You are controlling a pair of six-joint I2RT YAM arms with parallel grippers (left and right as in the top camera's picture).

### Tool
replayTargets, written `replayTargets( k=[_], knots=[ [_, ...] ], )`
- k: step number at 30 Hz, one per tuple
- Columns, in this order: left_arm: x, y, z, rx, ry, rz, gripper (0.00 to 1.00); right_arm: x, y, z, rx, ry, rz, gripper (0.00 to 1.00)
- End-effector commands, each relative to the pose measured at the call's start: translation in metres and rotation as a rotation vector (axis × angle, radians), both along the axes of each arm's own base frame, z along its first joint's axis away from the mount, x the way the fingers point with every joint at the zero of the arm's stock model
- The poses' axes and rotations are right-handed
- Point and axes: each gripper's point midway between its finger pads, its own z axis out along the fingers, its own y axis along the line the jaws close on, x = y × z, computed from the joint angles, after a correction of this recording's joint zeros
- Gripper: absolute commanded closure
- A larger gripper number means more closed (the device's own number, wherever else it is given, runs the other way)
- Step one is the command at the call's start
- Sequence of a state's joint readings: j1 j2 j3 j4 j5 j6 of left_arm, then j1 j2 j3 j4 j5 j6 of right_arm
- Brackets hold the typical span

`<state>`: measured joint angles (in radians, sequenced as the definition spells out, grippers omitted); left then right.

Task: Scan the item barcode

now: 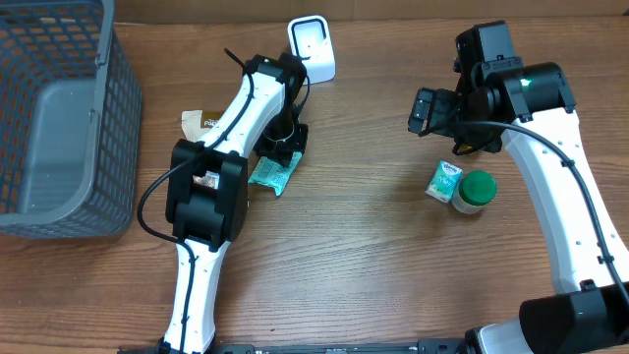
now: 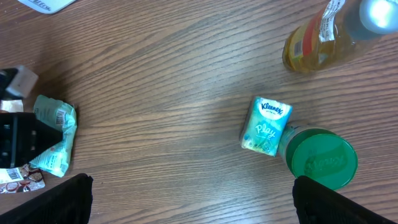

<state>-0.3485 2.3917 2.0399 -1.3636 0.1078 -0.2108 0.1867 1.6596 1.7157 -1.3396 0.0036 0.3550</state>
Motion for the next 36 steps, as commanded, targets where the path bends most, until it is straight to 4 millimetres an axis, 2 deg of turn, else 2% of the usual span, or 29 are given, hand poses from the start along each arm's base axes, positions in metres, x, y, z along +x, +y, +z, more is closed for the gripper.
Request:
replayTargets(
  k=[1, 4, 8, 14, 21, 24, 28, 33, 36],
  knots=[
    [0.019, -0.008, 0.032, -0.019, -0.092, 0.02, 0.96, 0.0, 0.001, 0.007, 0.005, -0.023, 0.007, 0.0],
    [0.017, -0.008, 0.044, -0.019, -0.094, 0.033, 0.96, 0.0, 0.001, 0.007, 0.005, -0.023, 0.007, 0.0],
    [0.006, -0.003, 0.051, -0.002, -0.059, 0.038, 0.95, 0.0, 0.001, 0.007, 0.005, -0.023, 0.007, 0.0],
    [-0.007, 0.038, 0.061, 0.236, -0.05, 0.114, 0.96, 0.0, 0.001, 0.007, 0.005, -0.023, 0.007, 0.0],
    [-0.018, 0.046, 0.077, 0.281, -0.046, 0.139, 0.96, 0.0, 0.001, 0.007, 0.005, -0.023, 0.007, 0.0],
    [-0.022, 0.047, 0.094, 0.27, -0.068, 0.139, 0.96, 0.0, 0.001, 0.007, 0.005, -0.023, 0.007, 0.0],
    [-0.031, 0.045, 0.127, 0.269, -0.134, 0.12, 0.95, 0.0, 0.001, 0.007, 0.005, -0.023, 0.007, 0.0],
    [-0.054, 0.027, 0.17, 0.235, -0.246, 0.09, 0.95, 0.0, 0.001, 0.007, 0.005, -0.023, 0.007, 0.0],
    [-0.069, 0.031, 0.191, 0.309, -0.354, 0.138, 0.95, 0.0, 0.001, 0.007, 0.005, -0.023, 0.007, 0.0]
  ],
)
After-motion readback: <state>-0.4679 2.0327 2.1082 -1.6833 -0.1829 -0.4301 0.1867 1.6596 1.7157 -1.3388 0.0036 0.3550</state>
